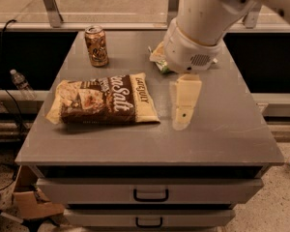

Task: Pick brown chip bag

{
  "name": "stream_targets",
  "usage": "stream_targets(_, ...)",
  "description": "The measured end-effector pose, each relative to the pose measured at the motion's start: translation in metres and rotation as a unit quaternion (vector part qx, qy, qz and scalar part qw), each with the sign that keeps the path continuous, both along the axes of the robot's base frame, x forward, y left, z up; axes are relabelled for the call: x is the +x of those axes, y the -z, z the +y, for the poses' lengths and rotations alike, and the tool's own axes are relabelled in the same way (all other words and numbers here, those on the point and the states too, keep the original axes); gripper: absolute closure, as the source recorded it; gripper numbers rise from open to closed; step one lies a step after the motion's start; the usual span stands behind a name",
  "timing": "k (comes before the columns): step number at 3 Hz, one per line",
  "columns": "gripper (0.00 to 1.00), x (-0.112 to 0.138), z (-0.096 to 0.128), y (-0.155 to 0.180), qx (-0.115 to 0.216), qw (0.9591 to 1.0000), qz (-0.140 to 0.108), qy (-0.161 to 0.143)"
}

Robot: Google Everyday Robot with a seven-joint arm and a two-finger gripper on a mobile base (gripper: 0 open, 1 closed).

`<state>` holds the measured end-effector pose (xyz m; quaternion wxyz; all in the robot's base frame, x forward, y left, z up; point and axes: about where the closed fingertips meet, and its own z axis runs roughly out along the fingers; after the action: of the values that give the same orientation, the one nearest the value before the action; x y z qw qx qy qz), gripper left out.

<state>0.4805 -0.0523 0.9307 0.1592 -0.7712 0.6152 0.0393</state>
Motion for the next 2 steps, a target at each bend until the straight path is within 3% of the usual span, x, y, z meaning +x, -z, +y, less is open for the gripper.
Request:
stream_targets(1, 0.0, 0.009, 0.062, 0.031, 0.006, 0.9968, 0.026, -0.076)
stream_targets(2, 0.0, 0.017, 0.113, 0.039, 0.024, 0.9906, 0.027, -0.132)
